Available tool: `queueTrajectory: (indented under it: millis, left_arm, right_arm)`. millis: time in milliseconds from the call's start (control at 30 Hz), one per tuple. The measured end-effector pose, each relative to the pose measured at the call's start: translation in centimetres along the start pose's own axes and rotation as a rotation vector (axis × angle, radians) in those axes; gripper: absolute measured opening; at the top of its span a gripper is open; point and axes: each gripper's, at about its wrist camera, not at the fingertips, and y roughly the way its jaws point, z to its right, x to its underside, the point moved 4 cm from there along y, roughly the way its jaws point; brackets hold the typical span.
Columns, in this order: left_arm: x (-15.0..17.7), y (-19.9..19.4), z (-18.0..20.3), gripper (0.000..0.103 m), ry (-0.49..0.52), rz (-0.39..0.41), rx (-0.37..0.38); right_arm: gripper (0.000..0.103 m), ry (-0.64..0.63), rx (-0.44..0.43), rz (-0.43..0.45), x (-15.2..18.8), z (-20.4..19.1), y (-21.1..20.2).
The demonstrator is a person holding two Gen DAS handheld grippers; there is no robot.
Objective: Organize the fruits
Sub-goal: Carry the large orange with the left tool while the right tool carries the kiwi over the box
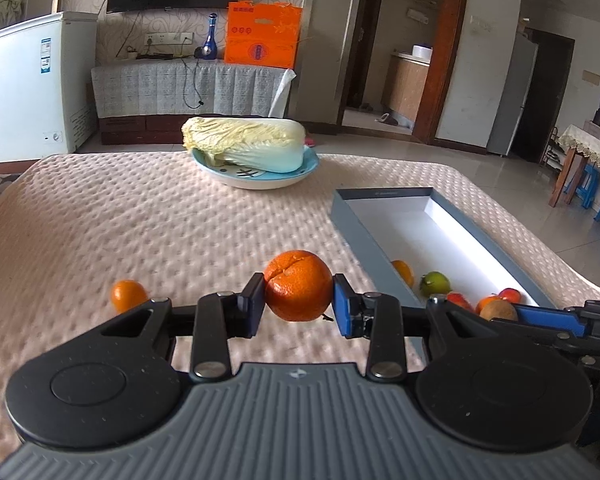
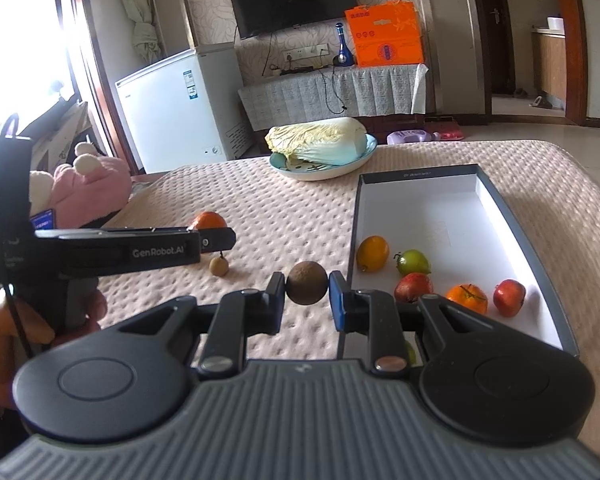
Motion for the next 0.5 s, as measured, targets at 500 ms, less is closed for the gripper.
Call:
queueTrajectory:
  millis: [500]
  left_arm:
    - [0.2, 1.6, 4.2, 0.041, 0.027, -0.013, 0.068]
  right_arm:
    - [0.026, 0.028, 0.054, 0.004, 0.4, 2.3, -1.3]
